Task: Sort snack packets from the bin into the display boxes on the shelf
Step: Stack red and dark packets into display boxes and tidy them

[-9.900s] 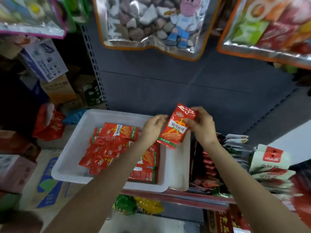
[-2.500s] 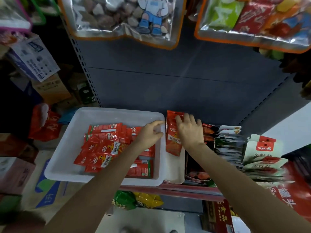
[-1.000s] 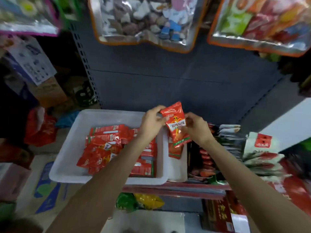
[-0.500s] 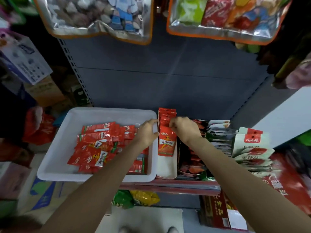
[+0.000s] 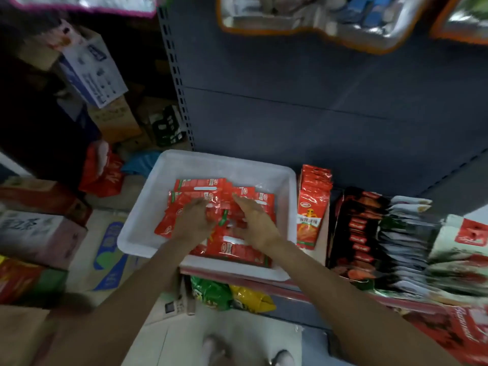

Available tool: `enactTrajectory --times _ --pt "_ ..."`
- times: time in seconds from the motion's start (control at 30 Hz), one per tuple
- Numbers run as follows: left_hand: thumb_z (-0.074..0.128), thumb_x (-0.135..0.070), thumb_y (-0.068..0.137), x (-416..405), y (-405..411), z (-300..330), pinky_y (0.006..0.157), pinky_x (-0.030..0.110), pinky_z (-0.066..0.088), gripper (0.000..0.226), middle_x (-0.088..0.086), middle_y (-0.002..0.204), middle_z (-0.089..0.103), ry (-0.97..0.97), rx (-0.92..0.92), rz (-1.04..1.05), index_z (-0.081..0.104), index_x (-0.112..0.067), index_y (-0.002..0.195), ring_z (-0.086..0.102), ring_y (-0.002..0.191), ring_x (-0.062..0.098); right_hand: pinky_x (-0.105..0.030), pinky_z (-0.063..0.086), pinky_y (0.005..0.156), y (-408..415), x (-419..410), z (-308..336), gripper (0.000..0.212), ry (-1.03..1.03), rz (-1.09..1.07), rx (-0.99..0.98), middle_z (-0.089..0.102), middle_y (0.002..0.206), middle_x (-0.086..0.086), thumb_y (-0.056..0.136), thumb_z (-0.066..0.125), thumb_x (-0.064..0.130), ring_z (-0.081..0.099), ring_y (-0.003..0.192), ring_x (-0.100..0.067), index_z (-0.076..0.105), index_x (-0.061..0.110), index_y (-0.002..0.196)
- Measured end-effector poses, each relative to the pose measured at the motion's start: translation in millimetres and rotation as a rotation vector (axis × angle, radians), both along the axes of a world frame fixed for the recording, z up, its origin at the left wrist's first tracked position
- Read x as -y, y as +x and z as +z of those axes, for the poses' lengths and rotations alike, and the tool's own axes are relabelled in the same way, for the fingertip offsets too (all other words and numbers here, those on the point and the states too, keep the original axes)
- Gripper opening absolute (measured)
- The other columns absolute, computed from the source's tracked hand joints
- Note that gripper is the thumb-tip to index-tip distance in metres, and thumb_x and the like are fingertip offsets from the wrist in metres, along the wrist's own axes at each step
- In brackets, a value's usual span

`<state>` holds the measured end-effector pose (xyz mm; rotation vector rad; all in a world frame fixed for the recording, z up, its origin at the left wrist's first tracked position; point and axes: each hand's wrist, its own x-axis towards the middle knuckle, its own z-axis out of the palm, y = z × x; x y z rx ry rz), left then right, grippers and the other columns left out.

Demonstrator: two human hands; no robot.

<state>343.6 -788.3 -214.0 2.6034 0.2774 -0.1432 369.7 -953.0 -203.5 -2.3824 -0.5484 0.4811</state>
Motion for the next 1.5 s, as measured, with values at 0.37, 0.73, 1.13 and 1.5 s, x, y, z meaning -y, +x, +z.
enactTrajectory --times 0.37,0.73,1.13,1.5 --pt "0.073 -0.019 0.08 -67 -13 -15 0.086 0.029 0.041 0.024 0.011 0.109 0.062 -0.265 -0.16 0.208 0.06 -0.007 0.097 0.056 0.107 0.026 -0.035 0.036 0.109 0 -67 -40 0.072 -0.217 0.081 -0.039 0.043 0.139 -0.01 0.078 0.074 0.016 0.042 0.128 -0.027 0.04 0.018 0.141" --pt "0.063 -0.021 0.089 -33 15 60 0.07 0.018 0.054 0.009 -0.008 0.086 0.067 -0.647 0.395 0.098 0.056 -0.022 0.095 0.065 0.077 -0.001 -0.017 0.043 0.062 20 -33 20 0.02 0.336 -0.211 0.041 0.058 0.067 0.009 0.085 0.065 0.008 0.053 0.059 0.003 0.058 0.025 0.079" --pt "0.066 -0.006 0.085 110 60 75 0.078 0.044 0.057 0.042 0.01 0.098 0.068 -0.769 0.277 -0.191 0.046 -0.007 0.122 0.068 0.086 0.021 -0.017 0.048 0.078 18 103 76 0.044 0.321 -0.511 0.313 0.066 0.101 0.005 0.084 0.064 0.007 0.063 0.09 -0.009 0.051 0.017 0.125" --pt "0.063 -0.011 0.087 161 60 46 0.08 0.035 0.053 0.035 0.006 0.107 0.059 -0.312 0.325 -0.369 0.049 -0.016 0.119 0.062 0.091 0.021 -0.042 0.052 0.073 25 137 53 0.041 -0.248 -0.345 0.365 0.052 0.107 -0.014 0.091 0.051 0.009 0.061 0.092 -0.038 0.039 0.014 0.129"
